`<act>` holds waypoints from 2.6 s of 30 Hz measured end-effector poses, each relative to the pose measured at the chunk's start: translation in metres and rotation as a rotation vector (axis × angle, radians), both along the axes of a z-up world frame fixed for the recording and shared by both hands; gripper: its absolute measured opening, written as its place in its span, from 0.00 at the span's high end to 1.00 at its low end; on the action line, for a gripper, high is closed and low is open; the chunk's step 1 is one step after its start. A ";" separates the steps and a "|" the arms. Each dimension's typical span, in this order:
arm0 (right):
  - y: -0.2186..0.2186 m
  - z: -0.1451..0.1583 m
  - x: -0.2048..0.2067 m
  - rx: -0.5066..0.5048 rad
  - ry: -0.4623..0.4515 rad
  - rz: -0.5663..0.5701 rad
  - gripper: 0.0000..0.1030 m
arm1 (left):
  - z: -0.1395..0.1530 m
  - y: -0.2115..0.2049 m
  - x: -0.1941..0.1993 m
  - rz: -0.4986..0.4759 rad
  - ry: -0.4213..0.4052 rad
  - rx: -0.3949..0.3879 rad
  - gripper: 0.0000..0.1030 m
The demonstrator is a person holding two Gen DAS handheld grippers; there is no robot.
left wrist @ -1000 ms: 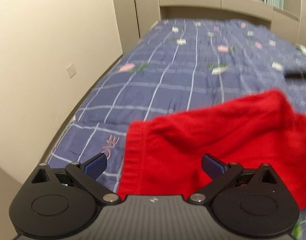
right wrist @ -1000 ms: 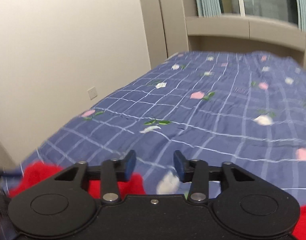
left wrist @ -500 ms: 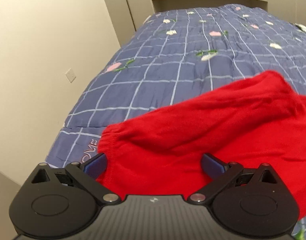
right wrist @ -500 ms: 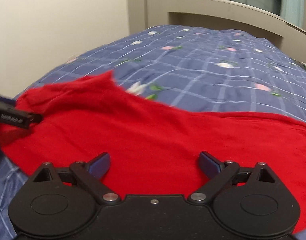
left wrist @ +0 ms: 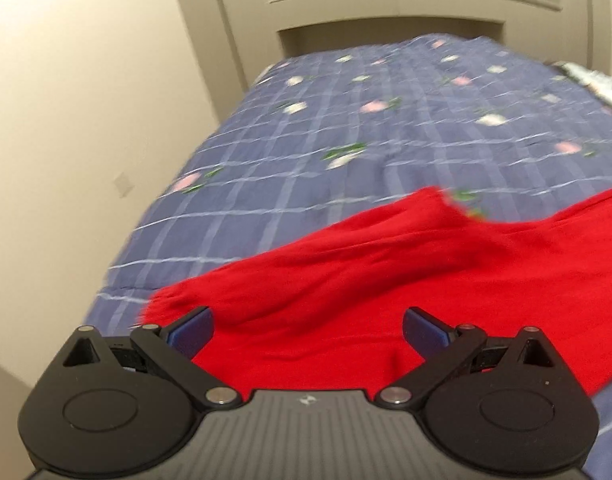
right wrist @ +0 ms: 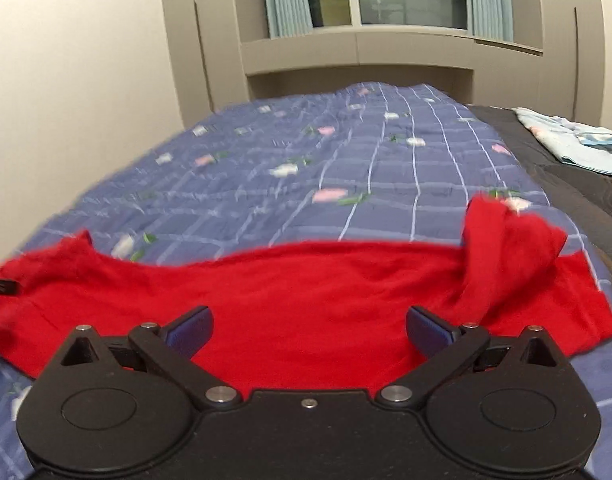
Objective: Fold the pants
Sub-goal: 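Grasp a pant leg with the right gripper while the left gripper grasps the waistband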
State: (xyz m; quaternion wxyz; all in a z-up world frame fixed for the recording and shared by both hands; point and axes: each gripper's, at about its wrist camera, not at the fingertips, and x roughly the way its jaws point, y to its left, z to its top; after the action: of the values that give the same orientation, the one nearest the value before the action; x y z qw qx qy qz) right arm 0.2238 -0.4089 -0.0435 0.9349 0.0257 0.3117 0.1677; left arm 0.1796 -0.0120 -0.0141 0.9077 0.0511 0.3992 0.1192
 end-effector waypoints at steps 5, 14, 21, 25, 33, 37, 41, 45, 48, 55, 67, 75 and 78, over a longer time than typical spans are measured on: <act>-0.027 0.021 0.014 -0.127 -0.047 -0.085 0.01 | -0.004 -0.047 0.006 -0.131 0.008 -0.030 0.01; -0.046 -0.002 0.047 -0.349 -0.036 -0.251 0.01 | -0.011 -0.102 0.029 -0.302 0.002 -0.020 0.00; -0.026 -0.005 0.095 -0.388 -0.042 -0.186 0.03 | -0.006 -0.145 0.075 -0.506 -0.051 0.009 0.00; -0.034 -0.007 0.112 -0.408 0.013 -0.176 0.43 | -0.009 -0.174 0.093 -0.657 -0.065 0.033 0.01; -0.115 0.006 0.064 -0.157 -0.057 -0.399 0.89 | -0.027 -0.200 0.123 -0.800 -0.007 -0.014 0.22; -0.156 -0.014 0.048 -0.040 0.005 -0.469 0.84 | -0.037 -0.207 0.132 -0.817 0.054 -0.006 0.27; -0.177 -0.024 0.042 0.058 0.033 -0.476 0.69 | -0.042 -0.206 0.140 -0.817 0.124 -0.055 0.41; -0.186 -0.026 0.047 0.104 0.044 -0.461 0.37 | -0.043 -0.207 0.149 -0.806 0.177 -0.105 0.47; -0.192 -0.027 0.054 0.131 0.056 -0.476 0.39 | -0.046 -0.209 0.157 -0.804 0.223 -0.126 0.60; -0.190 -0.019 0.060 0.112 0.036 -0.484 0.88 | -0.039 -0.217 0.151 -0.815 0.210 -0.088 0.94; -0.172 0.037 0.055 0.025 -0.171 -0.423 0.92 | 0.001 -0.204 0.139 -0.773 0.128 -0.145 0.96; -0.182 0.019 0.061 0.048 -0.128 -0.453 0.92 | 0.008 -0.200 0.149 -0.749 0.161 -0.168 0.96; -0.185 0.007 0.059 0.083 -0.088 -0.456 0.92 | 0.000 -0.204 0.152 -0.757 0.188 -0.140 0.95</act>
State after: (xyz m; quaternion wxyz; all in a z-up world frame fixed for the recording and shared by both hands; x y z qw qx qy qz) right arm 0.2831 -0.5943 -0.0365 0.9594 0.1266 0.2497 -0.0341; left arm 0.3312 -0.2157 -0.0138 0.8483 0.1432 0.4405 -0.2567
